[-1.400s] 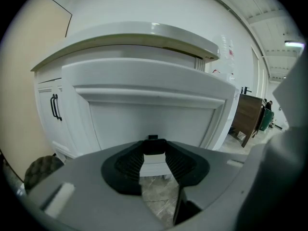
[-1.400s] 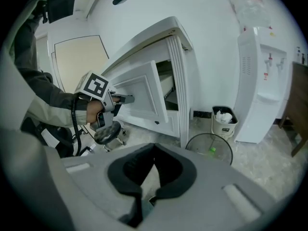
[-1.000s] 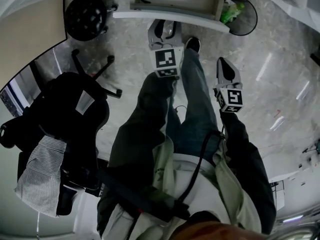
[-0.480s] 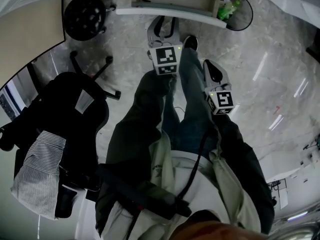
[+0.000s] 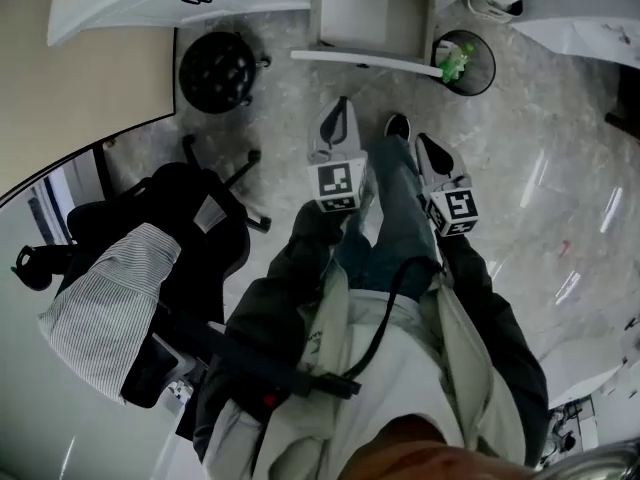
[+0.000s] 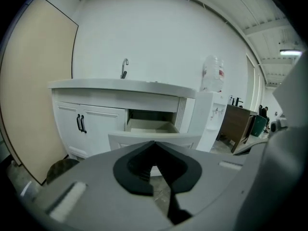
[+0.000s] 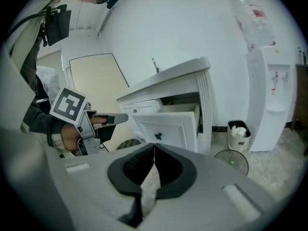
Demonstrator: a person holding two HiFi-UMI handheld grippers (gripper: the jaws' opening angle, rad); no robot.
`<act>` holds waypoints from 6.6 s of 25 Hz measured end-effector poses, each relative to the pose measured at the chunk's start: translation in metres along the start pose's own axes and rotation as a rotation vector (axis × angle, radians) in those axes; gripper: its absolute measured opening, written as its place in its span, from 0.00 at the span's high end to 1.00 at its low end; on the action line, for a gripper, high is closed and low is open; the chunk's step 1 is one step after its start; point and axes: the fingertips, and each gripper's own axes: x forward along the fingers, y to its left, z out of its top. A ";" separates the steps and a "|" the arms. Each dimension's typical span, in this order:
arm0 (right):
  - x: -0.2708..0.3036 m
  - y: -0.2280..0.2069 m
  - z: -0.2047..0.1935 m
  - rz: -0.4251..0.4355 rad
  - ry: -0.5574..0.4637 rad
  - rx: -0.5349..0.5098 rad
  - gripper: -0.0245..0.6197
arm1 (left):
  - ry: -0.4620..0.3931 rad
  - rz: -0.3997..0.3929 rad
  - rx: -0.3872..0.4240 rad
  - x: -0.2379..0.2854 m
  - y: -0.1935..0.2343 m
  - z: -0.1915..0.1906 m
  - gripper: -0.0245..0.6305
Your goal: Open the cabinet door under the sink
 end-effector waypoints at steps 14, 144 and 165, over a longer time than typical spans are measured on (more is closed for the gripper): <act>-0.060 0.111 0.085 0.075 -0.052 -0.037 0.96 | 0.022 -0.189 -0.104 -0.159 -0.014 0.060 0.95; -0.271 0.290 -0.053 0.146 0.024 0.259 0.96 | 0.124 -0.161 -0.143 -0.415 -0.028 -0.035 0.95; -0.285 0.288 -0.049 0.105 -0.012 0.241 0.96 | 0.122 -0.188 -0.144 -0.412 -0.033 -0.032 0.95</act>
